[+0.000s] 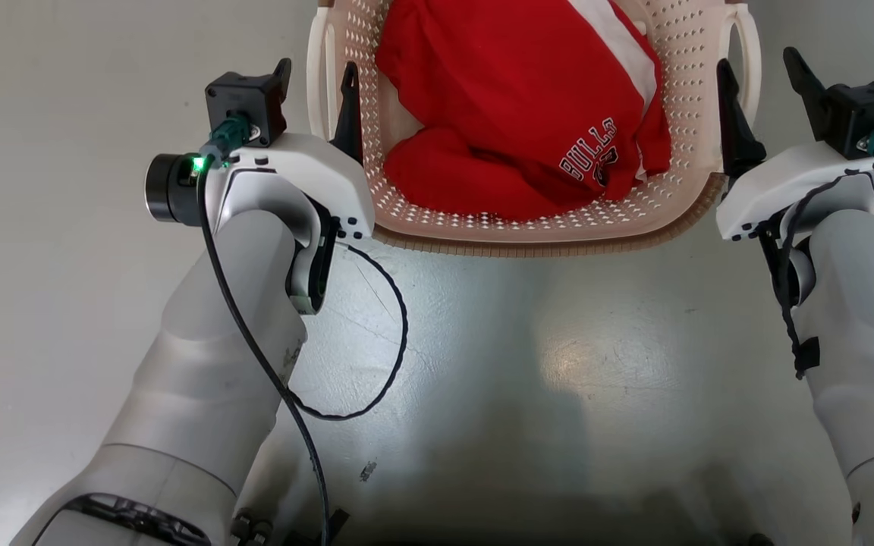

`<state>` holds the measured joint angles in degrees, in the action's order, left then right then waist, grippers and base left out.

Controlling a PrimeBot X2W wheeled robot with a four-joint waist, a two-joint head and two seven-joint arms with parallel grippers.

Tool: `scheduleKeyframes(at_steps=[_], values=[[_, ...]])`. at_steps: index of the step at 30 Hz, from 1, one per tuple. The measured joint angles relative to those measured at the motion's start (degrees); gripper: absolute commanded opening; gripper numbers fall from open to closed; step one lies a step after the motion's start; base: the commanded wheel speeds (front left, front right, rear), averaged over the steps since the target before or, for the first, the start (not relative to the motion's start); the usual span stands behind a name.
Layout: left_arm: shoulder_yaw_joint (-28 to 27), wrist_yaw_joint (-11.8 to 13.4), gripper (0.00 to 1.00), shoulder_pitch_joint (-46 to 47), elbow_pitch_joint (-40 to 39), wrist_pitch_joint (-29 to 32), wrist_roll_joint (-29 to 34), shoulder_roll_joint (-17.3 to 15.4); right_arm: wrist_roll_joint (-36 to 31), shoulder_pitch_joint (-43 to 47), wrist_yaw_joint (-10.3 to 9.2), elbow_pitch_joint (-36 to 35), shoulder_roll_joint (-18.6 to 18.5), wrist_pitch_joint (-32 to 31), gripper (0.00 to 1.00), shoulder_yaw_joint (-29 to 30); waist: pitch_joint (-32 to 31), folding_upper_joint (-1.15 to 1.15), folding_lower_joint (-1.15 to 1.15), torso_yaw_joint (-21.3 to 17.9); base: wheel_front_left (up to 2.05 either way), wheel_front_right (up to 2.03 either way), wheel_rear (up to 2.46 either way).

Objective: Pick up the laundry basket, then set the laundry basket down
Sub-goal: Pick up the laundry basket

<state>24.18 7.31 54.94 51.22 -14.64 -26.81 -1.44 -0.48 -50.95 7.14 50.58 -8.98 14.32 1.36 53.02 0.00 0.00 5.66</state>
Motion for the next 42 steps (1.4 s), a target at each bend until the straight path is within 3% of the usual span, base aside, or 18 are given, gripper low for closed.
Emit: scheduleKeyframes(at_steps=[25, 42], values=[[9.7, -1.8, 1.00, 9.7, 16.7, 0.4, -8.6, 0.1, 4.8, -10.2, 0.00, 15.9, 2.4, 0.1, 1.00, -7.4, 2.0, 0.00, 0.00, -1.4, 0.00, 0.00, 0.00], [15.7, -1.8, 1.00, 12.7, 20.0, 3.5, -12.9, 0.1, 8.9, -13.9, 0.00, 22.3, 3.4, 0.0, 1.00, -11.6, 1.8, 0.00, 0.00, -2.2, 0.00, 0.00, 0.00]])
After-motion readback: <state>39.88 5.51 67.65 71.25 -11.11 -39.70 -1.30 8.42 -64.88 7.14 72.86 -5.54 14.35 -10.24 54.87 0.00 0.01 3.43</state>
